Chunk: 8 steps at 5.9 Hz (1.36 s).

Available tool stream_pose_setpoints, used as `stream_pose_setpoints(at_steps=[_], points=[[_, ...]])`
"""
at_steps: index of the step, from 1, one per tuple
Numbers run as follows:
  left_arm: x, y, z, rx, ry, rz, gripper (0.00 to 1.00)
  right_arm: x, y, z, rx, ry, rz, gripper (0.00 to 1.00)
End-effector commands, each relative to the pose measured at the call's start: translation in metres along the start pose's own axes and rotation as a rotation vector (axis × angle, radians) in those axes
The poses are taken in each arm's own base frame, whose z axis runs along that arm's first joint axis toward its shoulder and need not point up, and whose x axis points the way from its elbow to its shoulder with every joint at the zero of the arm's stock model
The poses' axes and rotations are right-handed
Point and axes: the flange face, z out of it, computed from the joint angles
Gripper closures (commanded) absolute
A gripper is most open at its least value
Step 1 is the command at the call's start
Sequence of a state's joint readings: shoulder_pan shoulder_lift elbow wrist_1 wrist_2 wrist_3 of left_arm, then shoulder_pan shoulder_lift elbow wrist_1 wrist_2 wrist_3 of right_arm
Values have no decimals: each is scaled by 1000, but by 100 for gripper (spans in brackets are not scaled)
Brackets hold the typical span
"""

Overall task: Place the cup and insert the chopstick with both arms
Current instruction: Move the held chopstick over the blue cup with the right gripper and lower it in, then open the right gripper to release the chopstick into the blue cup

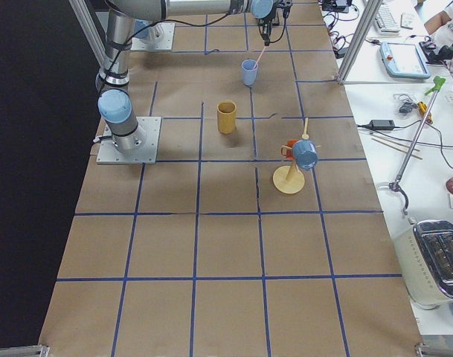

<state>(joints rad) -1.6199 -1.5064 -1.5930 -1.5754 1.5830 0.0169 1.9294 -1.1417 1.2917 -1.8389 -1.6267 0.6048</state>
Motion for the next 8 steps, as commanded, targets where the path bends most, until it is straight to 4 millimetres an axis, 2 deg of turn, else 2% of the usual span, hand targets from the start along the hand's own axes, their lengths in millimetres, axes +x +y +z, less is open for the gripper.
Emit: stream_pose_setpoints(at_steps=[1,2,3,4,5,6,7,8], points=[[0,2,1,-2,-2,0,2,6,-13,-28,12,-43,8,0],[0,2,1,-2,0,0,2,21,-19,-56,-14,-14,-42,0],[1,2,1,-1,0,2,2,61,-29,-86,-32,9,-97,0],[1,2,1,-1,0,2,2,105,-37,-100,-80,35,-126,0],[1,2,1,-1,2,2,2,138,-33,-106,-139,56,-163,0],[1,2,1,-2,2,2,2,168,-22,-101,-174,66,-171,0],[1,2,0,-1,0,3,2,204,-3,-99,-167,56,-142,1],[2,3,0,-1,0,2,2,225,14,-94,-128,47,-138,1]])
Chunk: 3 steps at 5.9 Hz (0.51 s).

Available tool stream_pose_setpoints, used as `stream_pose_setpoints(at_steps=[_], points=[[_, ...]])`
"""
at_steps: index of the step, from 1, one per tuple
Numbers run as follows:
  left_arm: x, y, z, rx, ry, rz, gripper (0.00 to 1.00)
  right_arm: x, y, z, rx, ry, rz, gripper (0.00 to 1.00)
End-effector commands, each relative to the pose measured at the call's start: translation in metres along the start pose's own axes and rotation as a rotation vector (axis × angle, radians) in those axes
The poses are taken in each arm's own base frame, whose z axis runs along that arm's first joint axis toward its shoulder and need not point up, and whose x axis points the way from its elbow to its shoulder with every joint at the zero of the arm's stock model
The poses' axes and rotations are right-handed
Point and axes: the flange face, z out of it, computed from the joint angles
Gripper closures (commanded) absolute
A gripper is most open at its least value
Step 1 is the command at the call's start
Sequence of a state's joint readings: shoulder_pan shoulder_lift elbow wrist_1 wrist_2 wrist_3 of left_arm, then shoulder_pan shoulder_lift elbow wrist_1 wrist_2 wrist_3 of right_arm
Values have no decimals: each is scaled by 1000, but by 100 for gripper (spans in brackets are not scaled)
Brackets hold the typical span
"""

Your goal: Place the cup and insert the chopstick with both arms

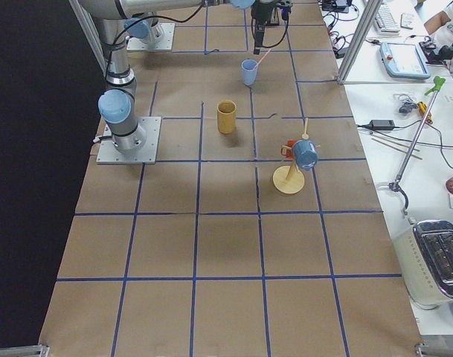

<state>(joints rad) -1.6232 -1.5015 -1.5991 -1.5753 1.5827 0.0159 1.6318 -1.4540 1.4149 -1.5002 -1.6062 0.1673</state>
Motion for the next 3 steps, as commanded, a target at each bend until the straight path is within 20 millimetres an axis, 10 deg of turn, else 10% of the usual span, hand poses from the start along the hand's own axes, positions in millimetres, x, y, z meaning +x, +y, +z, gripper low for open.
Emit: stream_pose_setpoints(at_steps=[1,3], points=[[0,0,0,0,0,-2,2,22,22,10,110,-14,17,0],[-1,0,-1,2,3,-4,2,21,19,0,107,-18,25,0]])
